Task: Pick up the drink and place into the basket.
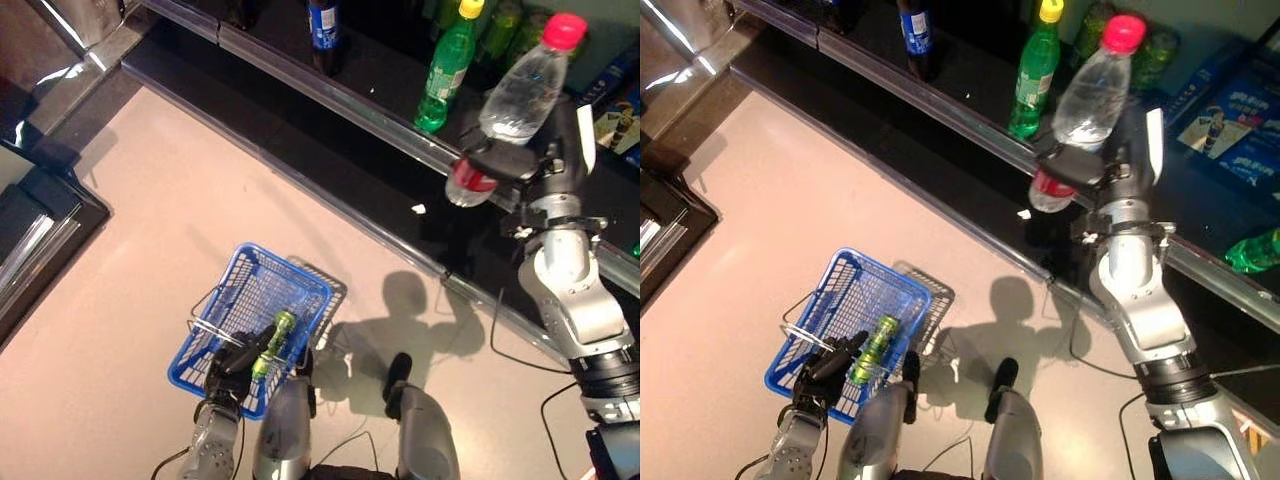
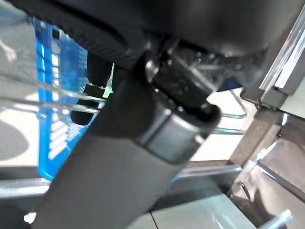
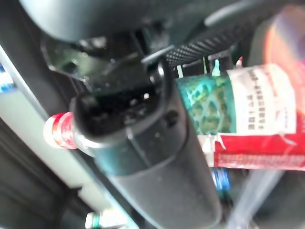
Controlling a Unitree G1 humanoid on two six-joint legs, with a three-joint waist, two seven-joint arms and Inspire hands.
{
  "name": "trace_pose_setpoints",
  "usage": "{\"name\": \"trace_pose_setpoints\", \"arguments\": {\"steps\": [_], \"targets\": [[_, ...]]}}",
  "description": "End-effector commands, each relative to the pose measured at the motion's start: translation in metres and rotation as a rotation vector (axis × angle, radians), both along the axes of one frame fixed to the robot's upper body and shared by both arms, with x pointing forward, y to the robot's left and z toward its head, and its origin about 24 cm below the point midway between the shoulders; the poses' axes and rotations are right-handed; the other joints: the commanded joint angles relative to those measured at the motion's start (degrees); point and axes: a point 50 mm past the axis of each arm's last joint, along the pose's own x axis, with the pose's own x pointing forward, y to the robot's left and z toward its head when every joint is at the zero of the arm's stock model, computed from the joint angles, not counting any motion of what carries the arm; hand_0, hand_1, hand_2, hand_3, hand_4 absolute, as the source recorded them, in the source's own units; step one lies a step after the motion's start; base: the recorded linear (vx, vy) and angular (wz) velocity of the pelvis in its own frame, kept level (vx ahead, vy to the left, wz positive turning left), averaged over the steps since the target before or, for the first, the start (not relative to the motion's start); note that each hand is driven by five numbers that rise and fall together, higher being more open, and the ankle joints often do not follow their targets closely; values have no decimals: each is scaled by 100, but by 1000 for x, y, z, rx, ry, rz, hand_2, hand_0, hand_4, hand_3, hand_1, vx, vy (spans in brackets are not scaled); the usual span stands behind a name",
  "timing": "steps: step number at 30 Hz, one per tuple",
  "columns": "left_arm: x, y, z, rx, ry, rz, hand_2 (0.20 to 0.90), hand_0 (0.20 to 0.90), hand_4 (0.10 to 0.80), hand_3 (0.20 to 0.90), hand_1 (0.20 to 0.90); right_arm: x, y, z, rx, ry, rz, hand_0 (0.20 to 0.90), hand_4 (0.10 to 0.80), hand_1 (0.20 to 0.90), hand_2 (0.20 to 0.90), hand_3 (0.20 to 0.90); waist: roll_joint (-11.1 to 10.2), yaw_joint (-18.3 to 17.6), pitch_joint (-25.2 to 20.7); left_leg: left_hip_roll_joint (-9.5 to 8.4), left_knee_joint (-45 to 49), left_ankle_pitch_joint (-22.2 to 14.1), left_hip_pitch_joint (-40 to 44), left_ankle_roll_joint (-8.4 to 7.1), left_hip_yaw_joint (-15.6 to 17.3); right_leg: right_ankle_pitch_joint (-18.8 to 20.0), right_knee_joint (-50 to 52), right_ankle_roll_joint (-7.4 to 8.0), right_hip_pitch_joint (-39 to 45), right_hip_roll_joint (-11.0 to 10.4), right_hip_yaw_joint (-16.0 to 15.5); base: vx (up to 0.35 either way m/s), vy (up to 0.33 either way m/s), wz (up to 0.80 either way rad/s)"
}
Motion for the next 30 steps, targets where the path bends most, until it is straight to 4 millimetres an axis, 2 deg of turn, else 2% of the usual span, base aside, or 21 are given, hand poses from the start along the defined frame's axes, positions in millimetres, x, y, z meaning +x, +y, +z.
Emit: {"name": "trace_pose_setpoints", "arguments": {"steps": [1, 5, 11, 14, 21, 26, 30], "targets": [[15, 21, 72, 196, -394, -128, 300, 300, 100, 200, 300, -35, 44, 55, -31, -296, 321, 300, 100, 300, 300, 200, -183, 114, -1161, -22, 409, 364, -313, -132, 15, -495, -76, -160, 702, 220, -255, 20, 6, 10], [15, 8, 86, 167, -444, -192, 300, 300, 100, 200, 300, -42, 75, 35, -17, -208, 498, 300, 100, 300, 300, 200, -183, 267, -1224, -81, 291, 364, -180, -127, -76, -500, -193, -149, 931, 228, -341, 34, 2, 16], [16, -13, 109, 120, -535, -323, 300, 300, 100, 200, 300, -38, 111, 15, 1, -126, 569, 300, 100, 300, 300, 200, -187, 623, -1191, -223, 315, 358, -160, -113, -343, -491, -223, -147, 1140, 182, -548, 28, -21, 23], [17, -21, 119, 90, -577, -385, 300, 300, 100, 200, 300, -34, 120, 8, 31, -78, 564, 300, 100, 300, 300, 200, -178, 766, -1162, -287, 334, 368, -172, -113, -478, -487, -228, -148, 1208, 165, -655, 27, -12, 27], [12, -43, 150, 21, -714, -604, 300, 300, 100, 200, 300, -18, 141, -24, 61, 72, 502, 300, 100, 300, 300, 200, -95, 1196, -1034, -545, 358, 315, -255, -81, -899, -453, -279, -115, 1342, 101, -964, 6, -17, 33], [9, -58, 158, -45, -765, -734, 300, 300, 100, 200, 300, -10, 151, -37, 90, 119, 463, 300, 100, 300, 300, 200, -56, 1361, -979, -654, 413, 297, -317, -69, -1112, -446, -249, -120, 1355, 69, -1101, 4, -9, 30], [4, -78, 165, -137, -823, -897, 300, 300, 100, 200, 300, -4, 163, -52, 92, 169, 424, 300, 100, 300, 300, 200, 0, 1508, -945, -774, 467, 269, -383, -48, -1331, -457, -191, -132, 1376, 29, -1227, 44, 7, 24]]}}
